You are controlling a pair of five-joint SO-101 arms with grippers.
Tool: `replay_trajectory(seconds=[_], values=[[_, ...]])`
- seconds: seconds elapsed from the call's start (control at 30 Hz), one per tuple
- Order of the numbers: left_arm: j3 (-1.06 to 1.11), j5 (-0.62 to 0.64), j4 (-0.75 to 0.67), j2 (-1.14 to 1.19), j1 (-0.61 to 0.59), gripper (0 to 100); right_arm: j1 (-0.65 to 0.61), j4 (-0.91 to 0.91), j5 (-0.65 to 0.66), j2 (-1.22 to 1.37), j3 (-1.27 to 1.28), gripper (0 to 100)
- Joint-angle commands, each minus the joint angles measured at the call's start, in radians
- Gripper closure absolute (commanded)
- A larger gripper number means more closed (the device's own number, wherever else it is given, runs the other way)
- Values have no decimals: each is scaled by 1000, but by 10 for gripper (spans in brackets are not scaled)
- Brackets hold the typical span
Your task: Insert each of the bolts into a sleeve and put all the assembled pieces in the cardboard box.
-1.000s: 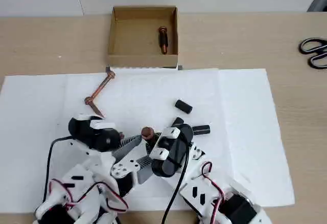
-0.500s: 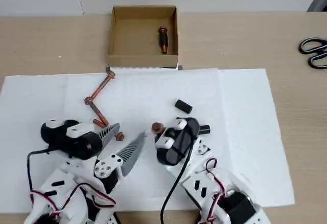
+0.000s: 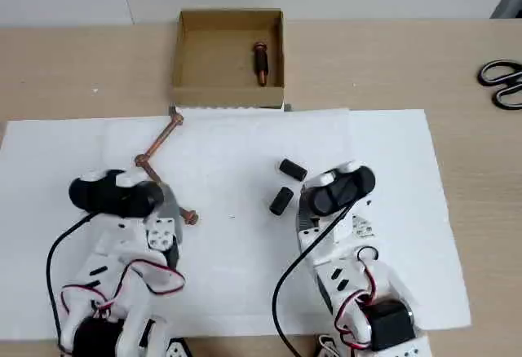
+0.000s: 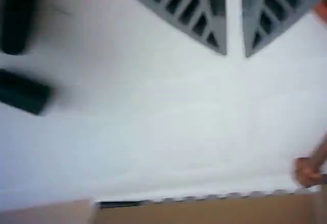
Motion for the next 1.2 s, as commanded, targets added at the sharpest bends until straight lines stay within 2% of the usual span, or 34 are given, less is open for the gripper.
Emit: replay_trajectory(seconds=[0.0, 0.2, 0.57, 0.77, 1.17], values=[[87, -18, -74, -8, -51, 994, 8, -41, -14, 143, -173, 996], [179, -12, -109, -8, -55, 994, 7, -133, -103, 590, -512, 996], [338, -15, -285, -8, -57, 994, 7, -214, -100, 1248, -1111, 995], [338, -14, -262, -3, -57, 994, 7, -246, -100, 1561, -1373, 995], [338, -17, -241, -8, -57, 994, 7, -458, -100, 2092, -1783, 995]])
